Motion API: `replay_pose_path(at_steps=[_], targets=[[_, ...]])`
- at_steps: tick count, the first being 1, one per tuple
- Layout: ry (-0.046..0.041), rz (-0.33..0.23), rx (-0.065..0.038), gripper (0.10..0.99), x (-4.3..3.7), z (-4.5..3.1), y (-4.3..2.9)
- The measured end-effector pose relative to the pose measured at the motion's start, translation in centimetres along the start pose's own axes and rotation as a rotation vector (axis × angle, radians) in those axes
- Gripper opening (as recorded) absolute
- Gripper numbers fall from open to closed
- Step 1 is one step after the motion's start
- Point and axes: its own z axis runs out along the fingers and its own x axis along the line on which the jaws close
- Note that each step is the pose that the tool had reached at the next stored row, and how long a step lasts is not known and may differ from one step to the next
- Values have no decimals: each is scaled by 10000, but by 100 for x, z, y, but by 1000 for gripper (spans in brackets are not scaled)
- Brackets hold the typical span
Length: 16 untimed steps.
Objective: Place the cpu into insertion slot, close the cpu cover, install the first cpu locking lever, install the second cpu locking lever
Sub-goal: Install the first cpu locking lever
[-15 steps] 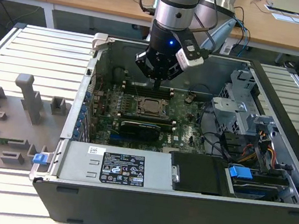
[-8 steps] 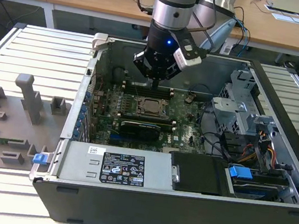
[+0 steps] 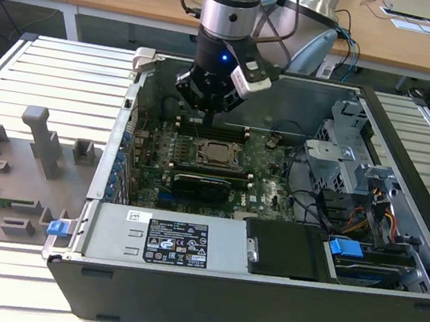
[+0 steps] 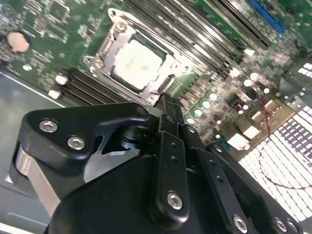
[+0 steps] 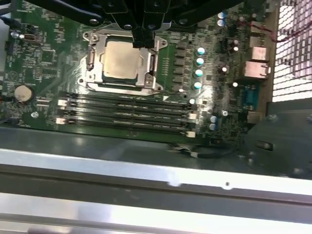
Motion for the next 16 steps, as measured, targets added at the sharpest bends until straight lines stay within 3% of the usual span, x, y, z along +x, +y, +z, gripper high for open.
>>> replay_pose_path(at_steps=[8, 10, 16], targets=[[-7, -1, 0, 106, 204, 0, 18], [-11, -2, 1, 106, 304, 0, 26], [-15, -1, 2, 106, 476, 1, 41]])
